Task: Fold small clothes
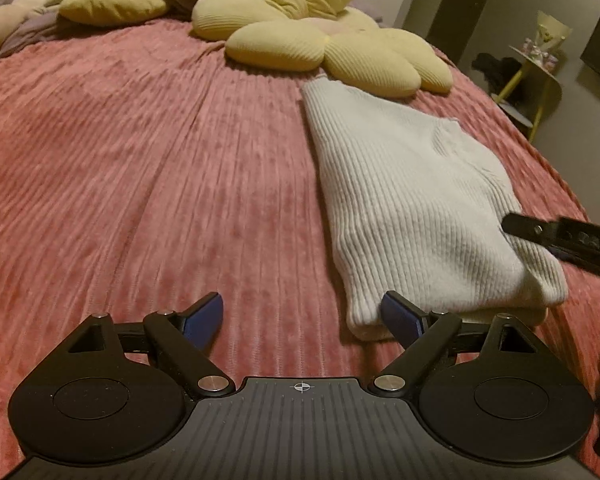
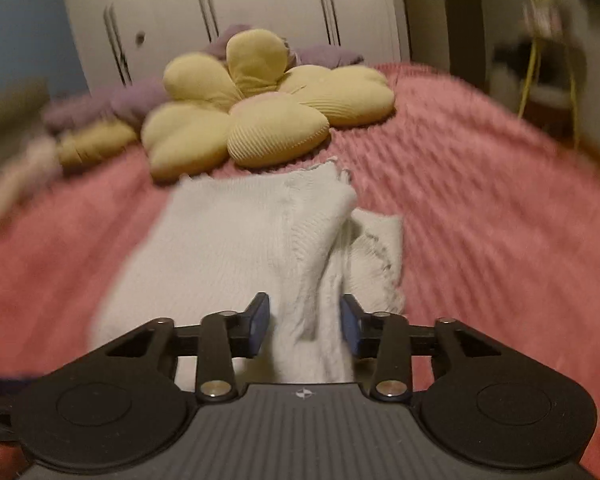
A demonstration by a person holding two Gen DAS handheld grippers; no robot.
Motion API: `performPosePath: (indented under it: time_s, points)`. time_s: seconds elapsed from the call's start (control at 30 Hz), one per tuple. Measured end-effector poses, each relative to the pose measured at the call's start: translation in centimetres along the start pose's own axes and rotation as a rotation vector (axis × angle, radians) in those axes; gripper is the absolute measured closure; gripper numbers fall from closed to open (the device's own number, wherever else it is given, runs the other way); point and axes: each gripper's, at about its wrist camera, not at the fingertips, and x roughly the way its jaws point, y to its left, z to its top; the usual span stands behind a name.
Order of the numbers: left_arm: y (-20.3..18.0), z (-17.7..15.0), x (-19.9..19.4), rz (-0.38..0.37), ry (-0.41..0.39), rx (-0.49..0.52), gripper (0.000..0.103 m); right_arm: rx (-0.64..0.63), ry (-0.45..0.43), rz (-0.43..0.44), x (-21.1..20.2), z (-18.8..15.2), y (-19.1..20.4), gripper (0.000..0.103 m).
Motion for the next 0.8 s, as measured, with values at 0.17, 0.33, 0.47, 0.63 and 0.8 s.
performPosePath:
  time_s: [0.17,0.33,0.47,0.63,0.8]
  points:
    - [-0.7,0.0,-0.3,-0.018,0.012,0.002,0.012,-0.026,0.054,0.016,0.1,-1.8,-0.1,0.066]
    - [-1.0,0.1,-1.0,0.002,0.001,0.028,0.012,-0.112,-0.022,-0.026,-1.6,-1.6,1.3,0.088]
    - [-0.6,0.3,-0.9,0.007,0.012,0.020,0.011,-0.158,-0.044,-0.138,-2.1,-2.5,1.2,0.087]
    - [0.0,1.5,-1.0,0.031,-0.002,0.025,0.011,-0.174,-0.005,-0.173,-1.6,-3.3,0.2,0.069]
    - [-1.3,4.1,-0.2,-0.006,-0.042,0.005,0.007,-0.166,-0.140,-0.151,-3.5,-1.3,1.6,0.068]
